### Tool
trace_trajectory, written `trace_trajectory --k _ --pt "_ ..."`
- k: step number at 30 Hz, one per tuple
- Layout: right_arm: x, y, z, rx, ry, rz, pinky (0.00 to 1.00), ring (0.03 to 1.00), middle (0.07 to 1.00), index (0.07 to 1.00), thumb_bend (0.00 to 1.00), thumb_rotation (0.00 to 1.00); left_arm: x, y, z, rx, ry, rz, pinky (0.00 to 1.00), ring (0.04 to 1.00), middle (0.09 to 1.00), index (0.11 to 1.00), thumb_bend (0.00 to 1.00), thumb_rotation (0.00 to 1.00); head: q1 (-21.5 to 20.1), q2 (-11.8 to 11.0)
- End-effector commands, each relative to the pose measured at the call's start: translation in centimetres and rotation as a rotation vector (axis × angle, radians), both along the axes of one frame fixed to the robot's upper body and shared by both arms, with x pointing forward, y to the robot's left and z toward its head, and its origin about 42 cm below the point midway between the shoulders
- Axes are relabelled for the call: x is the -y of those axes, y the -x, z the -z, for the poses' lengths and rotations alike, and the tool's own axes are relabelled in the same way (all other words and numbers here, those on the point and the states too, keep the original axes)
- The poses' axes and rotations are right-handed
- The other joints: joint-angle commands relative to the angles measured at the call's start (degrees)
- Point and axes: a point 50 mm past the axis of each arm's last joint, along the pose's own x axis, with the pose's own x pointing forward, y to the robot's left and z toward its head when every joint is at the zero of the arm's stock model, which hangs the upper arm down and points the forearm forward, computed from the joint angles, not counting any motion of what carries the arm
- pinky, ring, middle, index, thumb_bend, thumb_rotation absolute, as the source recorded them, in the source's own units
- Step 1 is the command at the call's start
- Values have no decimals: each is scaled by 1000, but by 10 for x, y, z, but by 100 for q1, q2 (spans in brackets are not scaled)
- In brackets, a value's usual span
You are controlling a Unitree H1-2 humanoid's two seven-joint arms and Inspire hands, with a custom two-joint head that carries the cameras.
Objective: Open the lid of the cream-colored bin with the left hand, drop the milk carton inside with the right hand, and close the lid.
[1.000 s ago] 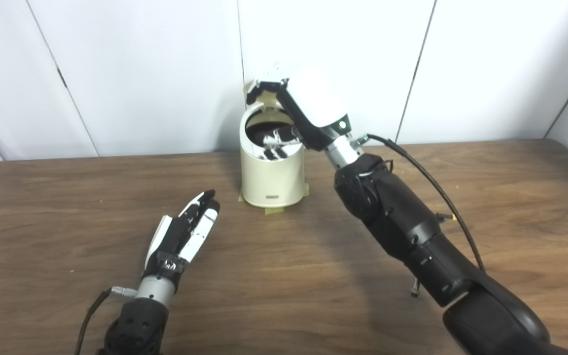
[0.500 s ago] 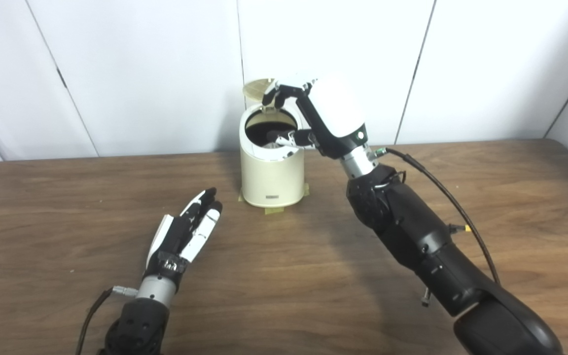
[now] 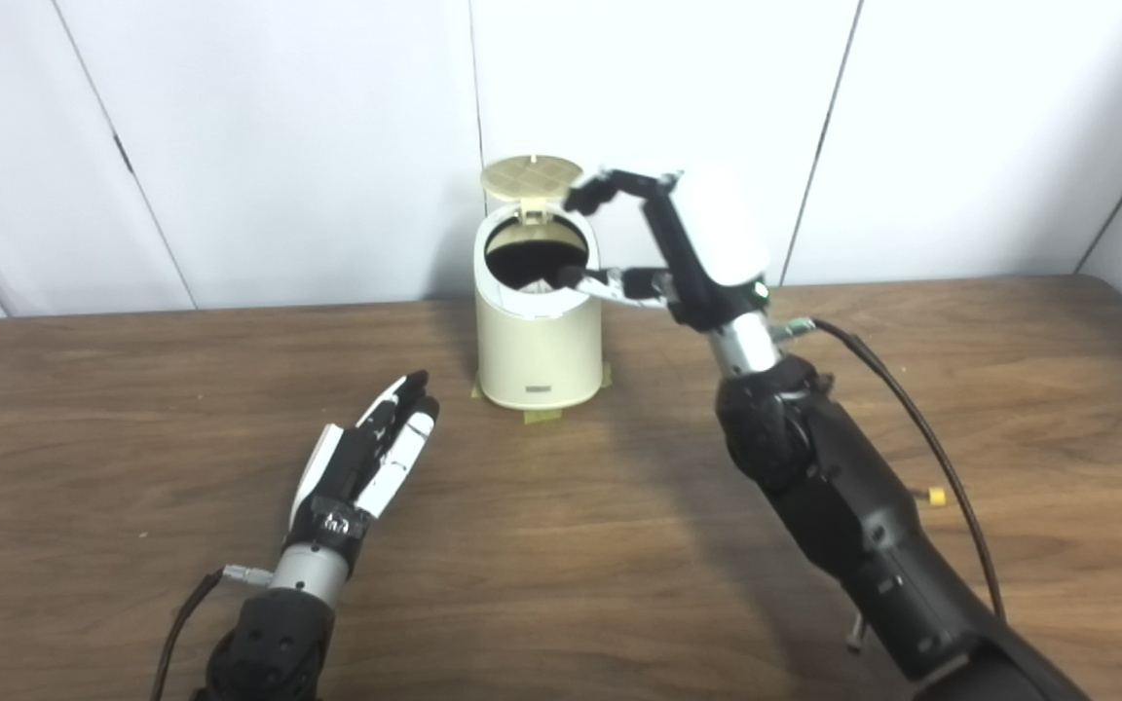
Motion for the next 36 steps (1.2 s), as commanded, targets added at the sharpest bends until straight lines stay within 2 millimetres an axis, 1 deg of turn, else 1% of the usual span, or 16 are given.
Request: trace_trajectory --k 1,3,5,7,10,12,14,16,18,21,24,25,26,27,30,36 --pt "2 1 -17 33 -65 -6 476 500 493 475 532 0 1 -14 -25 91 -11 0 917 942 934 927 438 821 -1 9" --pt "6 10 -10 -56 -169 2 469 506 501 469 532 0 -1 -20 -32 102 6 -16 898 928 922 924 436 823 -23 1" --pt "8 18 -6 -162 -266 4 503 520 505 466 532 0 -2 -26 -38 112 18 -25 901 927 915 925 431 820 -33 2" --pt "9 27 -2 -269 -354 -19 542 569 505 474 531 0 -3 -32 -45 125 19 -29 920 918 900 928 398 836 -56 -7" --pt "13 37 3 -414 -452 -42 522 593 508 481 527 5 -4 -41 -53 133 27 -36 962 913 908 938 392 867 -51 -6" --pt "15 45 8 -484 -513 -41 514 600 511 482 524 8 -5 -49 -59 138 73 -30 976 919 921 945 383 860 -57 -2" --pt "16 52 13 -537 -553 -29 514 607 512 481 520 11 -6 -57 -64 149 103 -23 936 909 923 946 367 826 -56 -1" --pt "18 59 19 -590 -599 -18 547 633 624 493 507 131 -7 -65 -69 161 97 -24 892 894 913 944 352 821 -39 -14" --pt "19 65 25 -636 -658 -23 580 654 664 496 502 155 -7 -73 -75 171 110 -19 879 891 909 942 356 809 -29 -18" --pt "24 74 36 -690 -721 -40 611 697 715 498 497 164 -6 -84 -84 198 131 -1 884 895 911 936 399 748 -66 -40" --pt "29 83 49 -747 -708 -26 646 734 759 499 493 171 -4 -91 -95 225 111 26 877 895 910 927 428 789 -77 -47" --pt "30 85 52 -761 -703 -19 660 756 788 642 506 348 -4 -92 -98 233 109 34 879 900 913 921 434 801 -77 -47" --pt "32 89 57 -780 -703 -17 669 770 807 732 514 463 -3 -95 -104 246 109 45 881 904 914 917 438 808 -62 -44" --pt "32 92 62 -794 -704 -19 684 791 834 787 513 517 -3 -98 -109 259 108 58 883 909 914 912 445 809 -52 -45" --pt "34 99 70 -815 -690 -19 706 819 877 868 490 594 -1 -105 -121 280 100 90 894 923 921 913 456 828 -48 -56" --pt "36 110 78 -827 -631 -9 756 866 901 904 490 720 4 -119 -143 278 116 117 914 933 932 919 474 880 -28 -69"
